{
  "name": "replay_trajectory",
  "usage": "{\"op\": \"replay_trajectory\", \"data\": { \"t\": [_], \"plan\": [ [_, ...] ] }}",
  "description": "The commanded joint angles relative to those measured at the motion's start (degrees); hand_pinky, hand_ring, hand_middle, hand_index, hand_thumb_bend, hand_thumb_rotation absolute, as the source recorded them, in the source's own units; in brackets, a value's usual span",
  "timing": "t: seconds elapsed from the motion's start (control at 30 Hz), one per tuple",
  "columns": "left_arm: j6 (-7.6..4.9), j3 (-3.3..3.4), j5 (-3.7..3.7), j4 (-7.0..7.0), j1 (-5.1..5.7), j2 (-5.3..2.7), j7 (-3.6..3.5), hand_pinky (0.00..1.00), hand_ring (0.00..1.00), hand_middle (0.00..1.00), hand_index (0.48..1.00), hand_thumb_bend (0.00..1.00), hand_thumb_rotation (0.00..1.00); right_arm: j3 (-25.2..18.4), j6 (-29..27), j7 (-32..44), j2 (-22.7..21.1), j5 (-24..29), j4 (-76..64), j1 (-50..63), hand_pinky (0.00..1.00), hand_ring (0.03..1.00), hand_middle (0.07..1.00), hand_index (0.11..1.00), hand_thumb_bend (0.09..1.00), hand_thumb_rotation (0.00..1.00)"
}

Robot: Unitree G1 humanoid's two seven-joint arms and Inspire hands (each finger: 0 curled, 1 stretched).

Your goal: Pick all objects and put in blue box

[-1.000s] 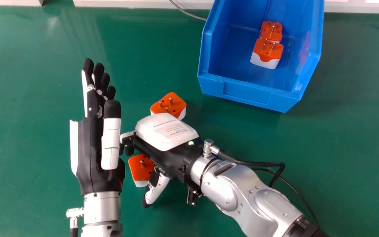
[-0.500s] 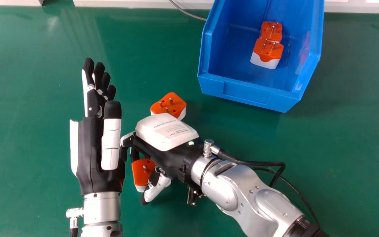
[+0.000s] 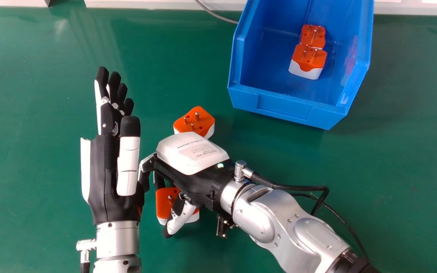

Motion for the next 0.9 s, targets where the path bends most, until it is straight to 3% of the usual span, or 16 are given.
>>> {"op": "replay_trajectory", "data": {
  "t": [0.0,0.2,0.53,0.77,0.87],
  "plan": [
    [-0.98,-0.23,0.09,-0.57,-0.21,-1.8,0.0,1.0,1.0,1.0,1.0,0.83,0.87,-0.4,-0.3,-0.2,0.1,0.3,-1.3,-0.9,0.31,0.389,0.489,0.57,0.577,0.02],
    [-1.11,-0.22,0.27,-0.57,-0.23,-1.92,0.23,1.0,1.0,1.0,1.0,0.83,0.87,-0.5,-1.1,-0.1,-0.3,0.5,-0.9,-1.5,0.29,0.37,0.474,0.561,0.565,0.02],
    [-1.35,-0.44,0.04,-0.65,0.28,-1.91,-0.14,1.0,1.0,1.0,1.0,0.83,0.87,-0.4,-1.0,-0.3,-0.8,-0.2,-1.7,-1.5,0.28,0.362,0.462,0.554,0.555,0.01],
    [-1.66,-0.31,0.43,-0.33,0.25,-1.98,0.19,1.0,1.0,1.0,1.0,0.83,0.86,-1.3,-2.0,-2.5,-1.4,-0.3,-2.8,-1.2,0.28,0.362,0.467,0.554,0.545,0.01],
    [-1.81,-0.22,0.98,-0.03,0.2,-2.1,0.64,1.0,1.0,1.0,1.0,0.83,0.86,-2.1,-1.9,-4.0,-2.2,-0.6,-4.3,-0.8,0.28,0.362,0.467,0.554,0.545,0.01]
  ]
}}
